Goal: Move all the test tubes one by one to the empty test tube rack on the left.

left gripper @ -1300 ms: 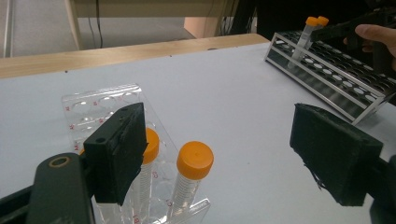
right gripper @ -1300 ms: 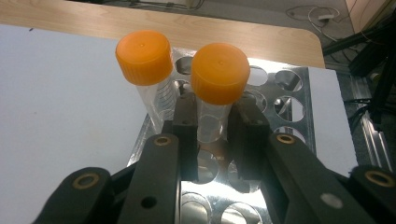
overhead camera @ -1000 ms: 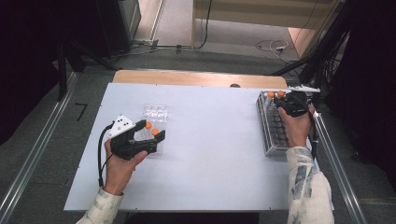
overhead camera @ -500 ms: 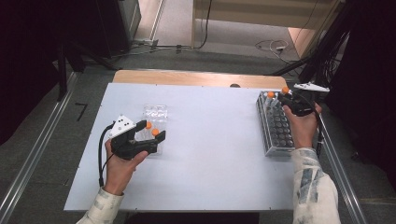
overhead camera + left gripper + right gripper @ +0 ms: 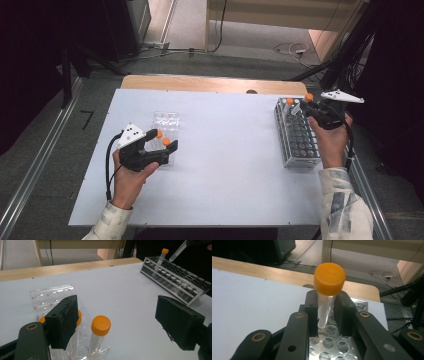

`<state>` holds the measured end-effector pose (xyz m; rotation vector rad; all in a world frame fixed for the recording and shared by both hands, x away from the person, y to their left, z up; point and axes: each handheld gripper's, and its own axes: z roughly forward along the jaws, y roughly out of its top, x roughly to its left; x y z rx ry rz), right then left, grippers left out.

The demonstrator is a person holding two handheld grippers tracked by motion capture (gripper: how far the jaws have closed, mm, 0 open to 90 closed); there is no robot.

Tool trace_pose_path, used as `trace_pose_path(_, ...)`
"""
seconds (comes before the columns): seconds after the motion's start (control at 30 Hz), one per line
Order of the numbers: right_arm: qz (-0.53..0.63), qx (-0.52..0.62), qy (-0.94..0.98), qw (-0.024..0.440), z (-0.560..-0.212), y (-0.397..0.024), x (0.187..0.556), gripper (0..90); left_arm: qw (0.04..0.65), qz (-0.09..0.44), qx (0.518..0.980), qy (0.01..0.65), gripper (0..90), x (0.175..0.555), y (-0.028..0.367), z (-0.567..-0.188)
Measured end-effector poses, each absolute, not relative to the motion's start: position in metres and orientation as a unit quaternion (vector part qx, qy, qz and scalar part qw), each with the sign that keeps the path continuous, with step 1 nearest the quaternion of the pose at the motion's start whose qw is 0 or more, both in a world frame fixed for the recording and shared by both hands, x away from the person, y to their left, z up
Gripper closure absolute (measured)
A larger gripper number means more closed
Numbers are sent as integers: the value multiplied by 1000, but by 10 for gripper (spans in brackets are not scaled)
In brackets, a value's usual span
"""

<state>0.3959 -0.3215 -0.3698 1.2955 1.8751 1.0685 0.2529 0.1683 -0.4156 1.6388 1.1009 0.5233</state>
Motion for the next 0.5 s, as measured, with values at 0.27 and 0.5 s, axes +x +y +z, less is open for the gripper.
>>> trace_pose_path(0.27,425,450,734,281,-368,-302,365,720,524,217,684,460,185,252,167,-415)
trace_pose_path(0.5,440,415,754,256,-371,-280,348,720,524,214,684,459,185,252,166,-414)
